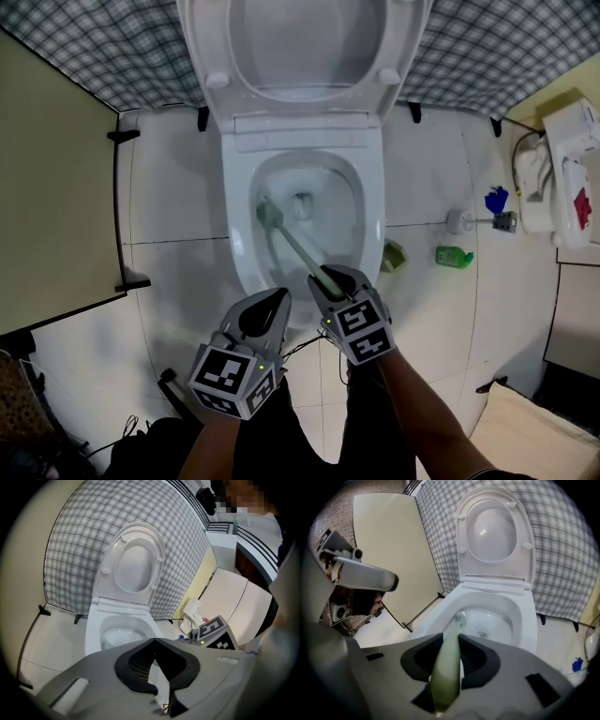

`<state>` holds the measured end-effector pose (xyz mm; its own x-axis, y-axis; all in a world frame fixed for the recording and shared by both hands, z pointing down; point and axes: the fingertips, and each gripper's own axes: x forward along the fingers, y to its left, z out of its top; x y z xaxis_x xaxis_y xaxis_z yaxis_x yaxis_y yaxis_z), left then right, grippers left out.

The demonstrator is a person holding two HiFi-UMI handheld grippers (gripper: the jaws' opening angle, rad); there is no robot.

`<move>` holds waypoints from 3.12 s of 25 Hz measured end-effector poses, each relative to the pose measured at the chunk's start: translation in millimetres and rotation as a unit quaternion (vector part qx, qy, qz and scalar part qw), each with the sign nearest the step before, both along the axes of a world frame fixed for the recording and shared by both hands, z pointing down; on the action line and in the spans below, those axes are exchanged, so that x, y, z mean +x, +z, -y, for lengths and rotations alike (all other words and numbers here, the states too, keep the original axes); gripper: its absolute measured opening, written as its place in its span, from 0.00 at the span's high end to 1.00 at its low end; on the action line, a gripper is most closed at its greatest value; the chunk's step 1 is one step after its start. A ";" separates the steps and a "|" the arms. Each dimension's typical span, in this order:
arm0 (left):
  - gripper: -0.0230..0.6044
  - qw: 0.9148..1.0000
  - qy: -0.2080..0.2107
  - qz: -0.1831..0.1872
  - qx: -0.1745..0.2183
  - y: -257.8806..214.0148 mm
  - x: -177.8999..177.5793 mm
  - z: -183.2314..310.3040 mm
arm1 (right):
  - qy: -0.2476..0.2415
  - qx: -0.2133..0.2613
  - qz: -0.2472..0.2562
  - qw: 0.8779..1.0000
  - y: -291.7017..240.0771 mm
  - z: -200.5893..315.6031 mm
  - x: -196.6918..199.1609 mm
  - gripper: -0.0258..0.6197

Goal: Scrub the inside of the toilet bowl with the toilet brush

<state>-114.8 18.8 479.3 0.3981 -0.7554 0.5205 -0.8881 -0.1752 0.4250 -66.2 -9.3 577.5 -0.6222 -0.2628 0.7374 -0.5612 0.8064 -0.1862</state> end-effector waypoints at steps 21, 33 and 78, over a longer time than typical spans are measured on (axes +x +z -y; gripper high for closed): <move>0.95 1.000 0.014 -0.002 -0.009 1.6 5.0 8.0 | 0.092 0.046 -0.023 0.994 3.6 65.5 24.7 0.77; 0.95 1.000 0.007 -0.006 -0.006 -16.0 13.4 0.2 | -0.015 -0.016 -0.023 0.999 -7.0 -44.1 11.9 0.77; 0.95 1.000 0.012 -0.013 0.004 11.5 9.6 -14.0 | 0.348 0.018 0.001 0.937 -0.2 60.8 99.2 0.77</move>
